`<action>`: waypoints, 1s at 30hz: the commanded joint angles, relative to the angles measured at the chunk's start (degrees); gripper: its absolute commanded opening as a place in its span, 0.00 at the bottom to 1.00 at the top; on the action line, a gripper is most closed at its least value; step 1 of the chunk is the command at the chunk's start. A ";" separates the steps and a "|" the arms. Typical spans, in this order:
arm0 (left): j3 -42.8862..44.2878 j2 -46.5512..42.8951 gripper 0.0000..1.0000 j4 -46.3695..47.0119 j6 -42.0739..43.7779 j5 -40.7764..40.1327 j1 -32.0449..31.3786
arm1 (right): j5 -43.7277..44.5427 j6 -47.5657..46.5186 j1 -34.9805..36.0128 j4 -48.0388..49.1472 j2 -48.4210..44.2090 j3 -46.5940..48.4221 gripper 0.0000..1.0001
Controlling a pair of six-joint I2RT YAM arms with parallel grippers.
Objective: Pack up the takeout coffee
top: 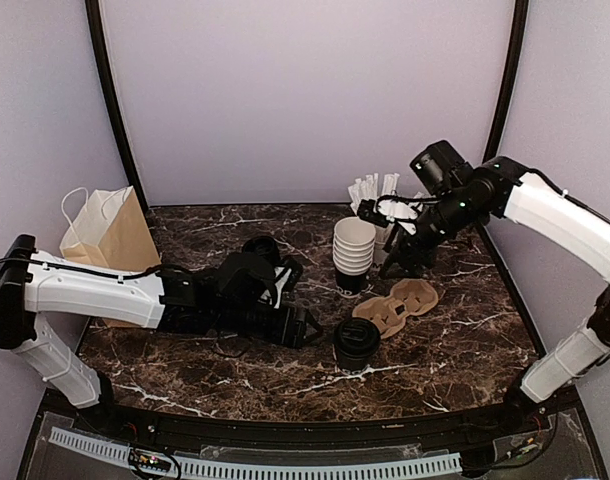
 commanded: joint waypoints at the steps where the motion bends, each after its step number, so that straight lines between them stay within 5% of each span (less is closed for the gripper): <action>1: 0.78 0.32 0.74 0.51 -5.12 15.49 2.24 | -14.05 12.34 -5.75 8.63 -4.48 -11.29 0.64; 12: -1.45 4.28 0.72 11.19 -13.89 30.45 5.93 | -31.33 20.71 -11.57 16.67 -4.14 -25.96 0.57; 30: -1.30 11.12 0.63 17.55 -16.64 36.02 6.00 | -34.47 21.04 -11.53 16.82 2.86 -28.88 0.41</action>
